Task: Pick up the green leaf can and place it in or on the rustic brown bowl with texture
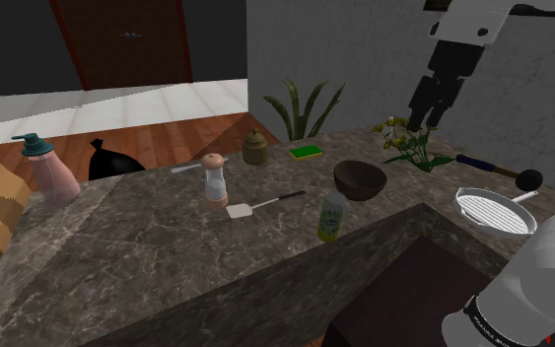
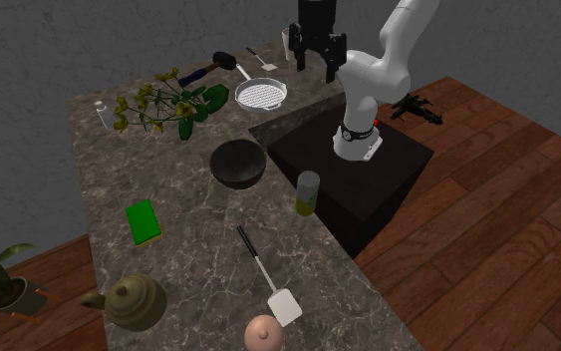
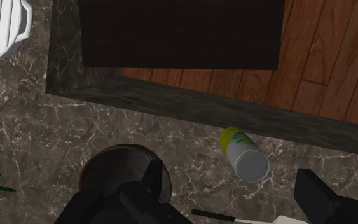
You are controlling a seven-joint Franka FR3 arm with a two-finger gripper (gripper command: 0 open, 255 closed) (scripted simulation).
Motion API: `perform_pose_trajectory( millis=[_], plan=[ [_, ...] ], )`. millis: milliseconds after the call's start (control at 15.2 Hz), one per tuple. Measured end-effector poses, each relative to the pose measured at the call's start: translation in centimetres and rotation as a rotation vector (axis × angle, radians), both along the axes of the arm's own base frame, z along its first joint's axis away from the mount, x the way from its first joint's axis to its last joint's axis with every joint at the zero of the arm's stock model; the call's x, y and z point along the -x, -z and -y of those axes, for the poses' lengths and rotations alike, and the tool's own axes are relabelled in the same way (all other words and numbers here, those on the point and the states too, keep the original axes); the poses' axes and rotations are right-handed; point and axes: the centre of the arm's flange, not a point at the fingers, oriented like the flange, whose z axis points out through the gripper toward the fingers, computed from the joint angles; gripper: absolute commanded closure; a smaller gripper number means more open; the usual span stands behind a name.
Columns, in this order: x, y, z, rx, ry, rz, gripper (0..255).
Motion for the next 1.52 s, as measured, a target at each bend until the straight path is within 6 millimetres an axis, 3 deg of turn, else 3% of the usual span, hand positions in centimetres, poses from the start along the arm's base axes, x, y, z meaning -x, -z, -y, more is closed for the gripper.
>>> perform_pose_trajectory(
  millis=[198,1320,1518],
  plan=[
    [-0.7,1.3,-0.7,0.007,0.004,-0.002,0],
    [-8.4,20.0,-11.1,0.108,0.063,-0.010,0],
    [-9.0,21.8,-11.8,0.114,0.067,-0.010,0]
  ],
)
